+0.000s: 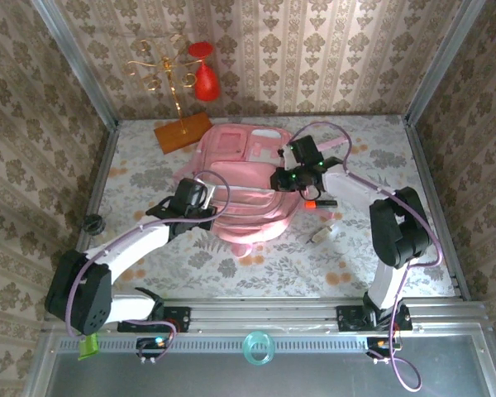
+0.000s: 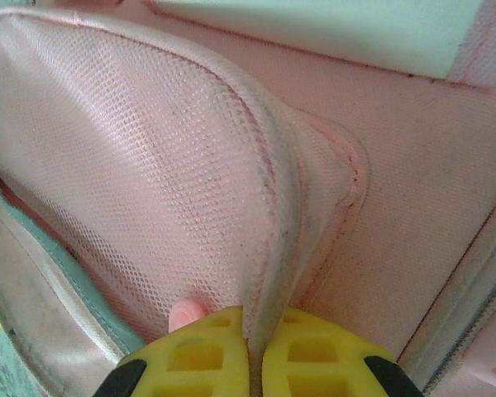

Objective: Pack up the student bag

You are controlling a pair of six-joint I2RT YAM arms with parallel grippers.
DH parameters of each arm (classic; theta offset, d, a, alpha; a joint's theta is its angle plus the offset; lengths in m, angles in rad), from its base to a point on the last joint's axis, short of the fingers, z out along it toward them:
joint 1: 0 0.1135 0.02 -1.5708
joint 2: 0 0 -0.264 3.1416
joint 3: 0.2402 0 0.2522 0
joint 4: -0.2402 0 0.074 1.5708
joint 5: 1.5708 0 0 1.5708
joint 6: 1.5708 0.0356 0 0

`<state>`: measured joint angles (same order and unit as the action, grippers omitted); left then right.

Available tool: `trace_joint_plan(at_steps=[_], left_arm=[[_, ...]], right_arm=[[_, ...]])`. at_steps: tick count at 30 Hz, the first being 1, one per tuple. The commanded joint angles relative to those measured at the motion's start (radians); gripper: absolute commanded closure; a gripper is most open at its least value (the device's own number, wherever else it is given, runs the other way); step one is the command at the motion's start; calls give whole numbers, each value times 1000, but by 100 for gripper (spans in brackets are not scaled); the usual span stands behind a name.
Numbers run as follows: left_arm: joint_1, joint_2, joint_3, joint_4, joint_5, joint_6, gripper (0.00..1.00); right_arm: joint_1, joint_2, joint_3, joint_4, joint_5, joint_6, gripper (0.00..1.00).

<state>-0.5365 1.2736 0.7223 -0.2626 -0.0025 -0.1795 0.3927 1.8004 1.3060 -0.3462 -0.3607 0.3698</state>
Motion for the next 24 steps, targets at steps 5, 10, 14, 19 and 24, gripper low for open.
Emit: trace_joint_plan(at_steps=[5,10,14,19,24], left_arm=[[-35,-59,15,-96,83,-62,100],[-71,-47,26,-69,184,-84,100],[-85,-31,43,-77,157,-76,100],[-84,18,57,-77,130,-49,100],[-85,30,48,-51,137,-49,100]], right_arm=[[-89,101,215,-246,17,-240,100],[-105,101,248,-273,25,-239,90],[-104,7,153,-182,-47,-145,76],[-81,-99,22,-80,10,-32,58],[-43,-136,-83,1,39,53,52]])
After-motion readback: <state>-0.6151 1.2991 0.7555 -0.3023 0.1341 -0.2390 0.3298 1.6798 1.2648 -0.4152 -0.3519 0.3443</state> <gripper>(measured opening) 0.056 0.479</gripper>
